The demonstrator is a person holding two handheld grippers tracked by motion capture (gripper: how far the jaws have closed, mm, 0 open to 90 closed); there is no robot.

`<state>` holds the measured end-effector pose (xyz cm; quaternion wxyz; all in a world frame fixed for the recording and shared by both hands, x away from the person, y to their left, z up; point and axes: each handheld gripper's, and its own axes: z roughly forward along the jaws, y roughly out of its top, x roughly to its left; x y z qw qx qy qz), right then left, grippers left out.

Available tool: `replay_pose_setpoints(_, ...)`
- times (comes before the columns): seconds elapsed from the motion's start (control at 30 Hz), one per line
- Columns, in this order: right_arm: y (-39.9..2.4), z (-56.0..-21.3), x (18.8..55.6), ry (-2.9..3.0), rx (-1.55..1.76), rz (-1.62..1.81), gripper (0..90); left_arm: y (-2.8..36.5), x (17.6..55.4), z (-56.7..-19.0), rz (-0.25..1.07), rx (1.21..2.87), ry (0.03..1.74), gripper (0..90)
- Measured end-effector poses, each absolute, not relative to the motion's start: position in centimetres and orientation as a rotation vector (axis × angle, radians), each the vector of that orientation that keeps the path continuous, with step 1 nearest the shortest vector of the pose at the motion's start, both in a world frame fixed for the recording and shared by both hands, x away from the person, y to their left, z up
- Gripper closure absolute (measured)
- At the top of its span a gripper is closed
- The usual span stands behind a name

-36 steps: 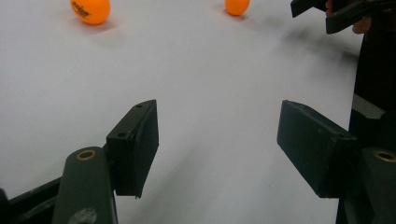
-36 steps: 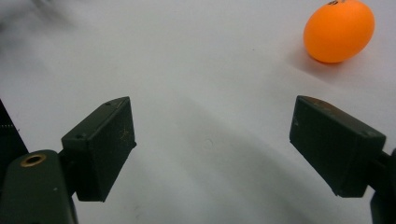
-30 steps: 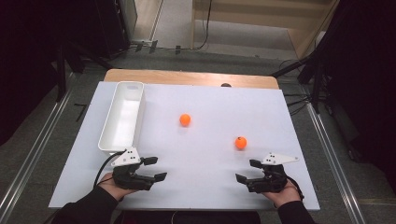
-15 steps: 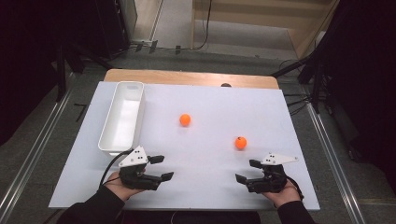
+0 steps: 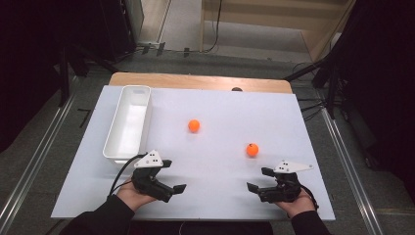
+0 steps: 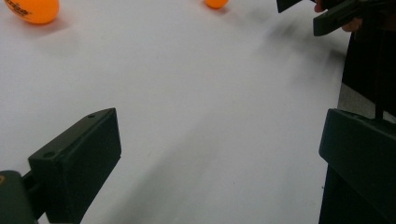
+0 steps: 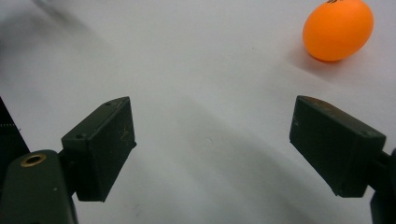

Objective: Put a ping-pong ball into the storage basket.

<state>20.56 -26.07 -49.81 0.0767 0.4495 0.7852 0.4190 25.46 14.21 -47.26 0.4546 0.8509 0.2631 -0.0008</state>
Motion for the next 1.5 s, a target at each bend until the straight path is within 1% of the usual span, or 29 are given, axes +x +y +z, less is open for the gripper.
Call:
replay_pose_setpoints(0.07,-26.1,-49.8,20.5,2.354,1.348,1.258,12.6,14.0,25.3,-47.0,0.012,2.092,0.612,0.0)
replay_pose_setpoints(0.33,-26.1,-49.8,20.5,2.353,1.346,1.261,12.6,13.6,25.8,-47.2,0.037,2.067,0.671,0.0)
replay_pose_setpoints(0.47,-26.1,-49.8,20.6,2.348,1.341,1.261,12.6,13.0,26.2,-47.3,0.071,2.073,0.683,0.4)
replay_pose_setpoints(0.73,-26.1,-49.7,20.5,2.354,1.334,1.262,12.6,12.4,26.8,-47.4,0.087,2.053,0.688,1.0)
replay_pose_setpoints(0.9,-26.1,-49.7,20.5,2.351,1.337,1.262,12.6,12.2,27.1,-47.4,0.071,2.051,0.714,1.7)
replay_pose_setpoints(0.93,-26.1,-49.7,20.5,2.348,1.337,1.264,12.6,12.2,27.4,-47.3,0.055,2.046,0.718,4.7)
replay_pose_setpoints(1.17,-26.2,-49.8,20.6,2.346,1.325,1.270,12.6,11.7,27.8,-47.1,0.069,2.052,0.727,4.7)
replay_pose_setpoints(1.23,-26.2,-49.8,20.5,2.343,1.315,1.276,12.6,11.3,28.2,-47.0,0.093,2.071,0.732,4.7)
replay_pose_setpoints(1.37,-26.1,-49.8,20.6,2.347,1.314,1.281,12.6,10.9,28.8,-46.9,0.074,2.061,0.757,4.9)
replay_pose_setpoints(1.5,-26.1,-49.8,20.5,2.346,1.313,1.287,12.6,10.6,29.4,-46.9,0.085,2.058,0.775,4.9)
